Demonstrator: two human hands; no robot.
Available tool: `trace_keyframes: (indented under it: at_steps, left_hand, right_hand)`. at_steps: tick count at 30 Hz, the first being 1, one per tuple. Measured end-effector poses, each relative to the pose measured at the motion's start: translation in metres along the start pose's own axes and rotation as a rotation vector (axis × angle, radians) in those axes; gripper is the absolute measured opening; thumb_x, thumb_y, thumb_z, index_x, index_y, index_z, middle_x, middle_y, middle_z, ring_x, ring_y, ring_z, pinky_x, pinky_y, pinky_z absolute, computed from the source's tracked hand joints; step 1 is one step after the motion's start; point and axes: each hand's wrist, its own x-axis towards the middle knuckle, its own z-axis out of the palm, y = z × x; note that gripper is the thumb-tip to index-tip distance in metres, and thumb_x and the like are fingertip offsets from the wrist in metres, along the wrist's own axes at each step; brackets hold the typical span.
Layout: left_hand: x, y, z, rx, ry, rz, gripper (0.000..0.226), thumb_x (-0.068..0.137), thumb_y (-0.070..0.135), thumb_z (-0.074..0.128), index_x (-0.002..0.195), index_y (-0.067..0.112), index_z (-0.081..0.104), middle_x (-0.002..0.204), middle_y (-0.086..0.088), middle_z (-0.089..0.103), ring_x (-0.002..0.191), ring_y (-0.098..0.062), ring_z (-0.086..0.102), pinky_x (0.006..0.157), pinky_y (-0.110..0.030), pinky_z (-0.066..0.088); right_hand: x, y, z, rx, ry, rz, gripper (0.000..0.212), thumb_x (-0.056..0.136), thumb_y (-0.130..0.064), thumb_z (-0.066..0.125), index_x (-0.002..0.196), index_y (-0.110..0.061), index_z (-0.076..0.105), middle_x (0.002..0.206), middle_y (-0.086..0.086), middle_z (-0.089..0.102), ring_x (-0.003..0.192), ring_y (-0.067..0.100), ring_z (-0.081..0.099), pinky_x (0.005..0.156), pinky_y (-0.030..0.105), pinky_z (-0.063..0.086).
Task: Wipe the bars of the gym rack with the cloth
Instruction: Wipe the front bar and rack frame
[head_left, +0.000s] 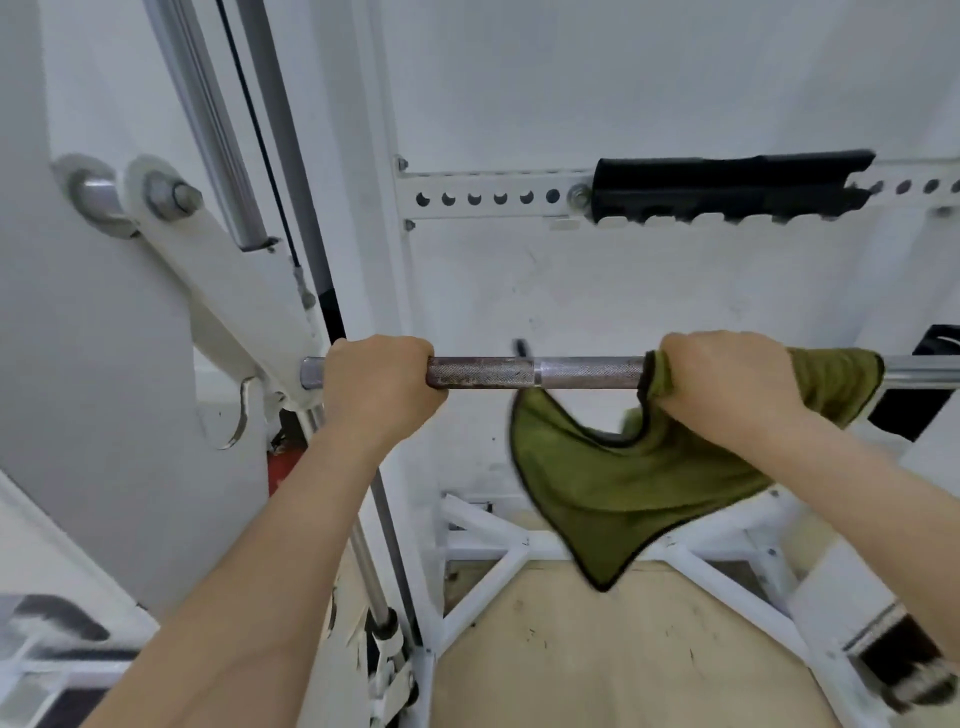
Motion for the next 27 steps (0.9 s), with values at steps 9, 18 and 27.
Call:
trace_keyframes:
  at_steps: [9, 18, 27]
  left_hand:
    - [0.001, 0.001, 0.001, -0.019, -0.060, -0.018, 0.023, 0.079, 0.035, 0.055, 0.061, 0.023, 0.047, 0.055, 0.006, 0.052, 0.056, -0.017, 0.050, 0.067, -0.033, 0.032]
    - [-0.002, -0.008, -0.029, -0.261, -0.273, -0.034, 0.043, 0.068, 0.042, 0.061, 0.110, 0.036, 0.053, 0.088, 0.014, 0.060, 0.091, -0.018, 0.056, 0.085, -0.038, 0.040]
    - [-0.019, 0.184, -0.044, -0.087, -0.021, 0.495, 0.081, 0.079, 0.042, 0.062, 0.147, 0.017, 0.025, 0.150, -0.006, 0.032, 0.134, -0.028, 0.034, 0.112, -0.050, 0.020]
  right_hand:
    - [0.035, -0.146, -0.029, 0.209, -0.042, -0.248, 0.016, 0.083, -0.022, 0.053, 0.069, -0.019, 0.045, 0.068, -0.003, 0.049, 0.057, 0.019, 0.045, 0.058, 0.027, 0.034]
    - [0.016, -0.038, -0.007, 0.068, -0.064, -0.104, 0.026, 0.086, -0.031, 0.051, 0.066, -0.021, 0.036, 0.065, -0.004, 0.042, 0.055, 0.016, 0.042, 0.053, 0.027, 0.028]
    - [-0.004, 0.066, -0.023, 0.827, 0.107, 0.158, 0.021, 0.091, -0.021, 0.049, 0.093, -0.019, 0.070, 0.095, -0.007, 0.068, 0.092, 0.015, 0.059, 0.083, 0.032, 0.047]
